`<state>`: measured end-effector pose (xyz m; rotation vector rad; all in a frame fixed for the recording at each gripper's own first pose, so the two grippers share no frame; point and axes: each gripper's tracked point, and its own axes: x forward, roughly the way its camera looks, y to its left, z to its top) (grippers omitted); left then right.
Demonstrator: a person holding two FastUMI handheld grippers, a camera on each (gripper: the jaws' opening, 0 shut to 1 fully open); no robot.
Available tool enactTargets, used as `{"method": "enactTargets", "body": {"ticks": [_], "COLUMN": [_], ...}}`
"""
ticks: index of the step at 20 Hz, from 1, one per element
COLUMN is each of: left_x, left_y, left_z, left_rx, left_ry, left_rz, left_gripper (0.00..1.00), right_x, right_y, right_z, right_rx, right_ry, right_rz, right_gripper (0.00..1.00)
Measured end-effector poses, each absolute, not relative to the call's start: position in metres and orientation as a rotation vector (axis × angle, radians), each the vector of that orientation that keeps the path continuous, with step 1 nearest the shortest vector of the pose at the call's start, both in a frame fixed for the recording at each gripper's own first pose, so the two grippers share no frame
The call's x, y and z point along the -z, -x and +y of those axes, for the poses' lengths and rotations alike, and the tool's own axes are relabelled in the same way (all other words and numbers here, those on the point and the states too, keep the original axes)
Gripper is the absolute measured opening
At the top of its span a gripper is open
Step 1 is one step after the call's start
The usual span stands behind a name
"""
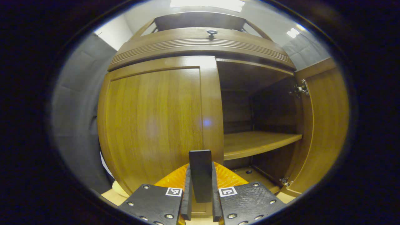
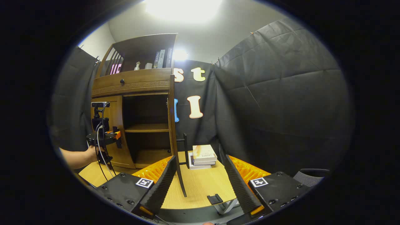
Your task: Open the right door of the double-door shoe cabinet with the right hand, and open the left door with the left hand.
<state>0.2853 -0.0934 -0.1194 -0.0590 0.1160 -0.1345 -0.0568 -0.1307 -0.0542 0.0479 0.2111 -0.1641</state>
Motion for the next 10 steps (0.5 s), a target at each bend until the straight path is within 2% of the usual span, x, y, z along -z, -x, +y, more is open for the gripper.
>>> {"method": "enactTargets", "body": {"ticks": [2,6,10], "left_x": [0.121,0.122,0.118], "left_y": [-0.289,-0.285,-0.263], "left_z": [-0.093,-0.091,-0.087], "left_rx": [0.132,0.119,0.12], "left_ry": [0.053,0.054,0.07], "left_rz": [0.122,0.149,0.149], "left_gripper": [0.29,0.17,0.12], "right_x": [0.054,0.053,0.054], "right_y": [0.055,0.05,0.045], "right_z": [-0.133,-0.131,-0.123], "right_rx": [0.161,0.138,0.098], "right_ry": [-0.057,-0.065,-0.056], "right_rz": [0.208,0.198,0.192], "right_gripper": [0.96,0.96,0.96]}}
